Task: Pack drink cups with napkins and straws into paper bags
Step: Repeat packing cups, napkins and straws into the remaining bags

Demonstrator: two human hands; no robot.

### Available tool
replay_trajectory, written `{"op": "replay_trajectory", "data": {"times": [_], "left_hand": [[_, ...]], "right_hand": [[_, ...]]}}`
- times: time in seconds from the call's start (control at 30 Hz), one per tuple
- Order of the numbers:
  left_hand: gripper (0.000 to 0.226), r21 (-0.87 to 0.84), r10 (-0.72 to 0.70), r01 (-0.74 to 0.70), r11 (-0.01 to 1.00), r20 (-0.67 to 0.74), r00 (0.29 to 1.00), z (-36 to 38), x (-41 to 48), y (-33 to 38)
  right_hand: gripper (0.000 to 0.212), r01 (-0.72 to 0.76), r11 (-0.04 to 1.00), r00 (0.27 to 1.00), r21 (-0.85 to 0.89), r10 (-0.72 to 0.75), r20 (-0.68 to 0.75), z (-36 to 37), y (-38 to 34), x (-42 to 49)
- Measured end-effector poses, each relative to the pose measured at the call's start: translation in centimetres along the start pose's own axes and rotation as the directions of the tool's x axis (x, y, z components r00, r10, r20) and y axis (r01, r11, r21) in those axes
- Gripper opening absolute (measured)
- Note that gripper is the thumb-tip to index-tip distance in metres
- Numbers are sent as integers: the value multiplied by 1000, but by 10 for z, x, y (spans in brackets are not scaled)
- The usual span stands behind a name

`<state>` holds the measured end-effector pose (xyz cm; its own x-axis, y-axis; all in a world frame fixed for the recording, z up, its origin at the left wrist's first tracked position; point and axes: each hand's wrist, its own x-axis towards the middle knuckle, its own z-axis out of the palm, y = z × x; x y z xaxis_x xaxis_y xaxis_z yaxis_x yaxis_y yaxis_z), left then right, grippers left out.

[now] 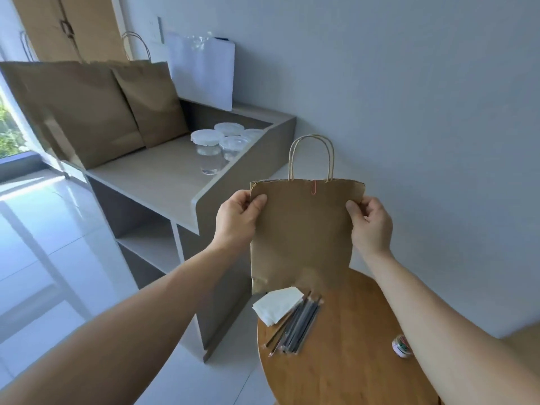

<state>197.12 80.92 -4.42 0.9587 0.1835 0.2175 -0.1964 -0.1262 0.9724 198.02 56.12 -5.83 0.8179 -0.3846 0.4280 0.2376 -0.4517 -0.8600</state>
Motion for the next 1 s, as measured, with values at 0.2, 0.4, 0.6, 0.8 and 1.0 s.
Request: {"op": "replay_trajectory", "data": {"times": [0.2,0.4,0.6,0.8,1.0], "left_hand": [[20,26,133,-130,991,-197,971,-68,8,31],[25,39,232,-234,972,-356,905,-125,28,69],[31,121,345,-327,937,-460,818,-172,74,109],[28,240,416,-340,909,-548,726,-210,139,136],[26,370,463,-291,882,-576,674,-231,204,121]], "right_hand": [[11,69,990,997,124,-71,9,54,-70,-1],[16,98,956,992,276,-115,48,109,-141,10],[10,123,887,979,444,-181,90,167,-200,54],[12,132,836,950,532,-260,173,236,-242,118],[11,142,851,896,506,-328,300,312,-244,177]]}}
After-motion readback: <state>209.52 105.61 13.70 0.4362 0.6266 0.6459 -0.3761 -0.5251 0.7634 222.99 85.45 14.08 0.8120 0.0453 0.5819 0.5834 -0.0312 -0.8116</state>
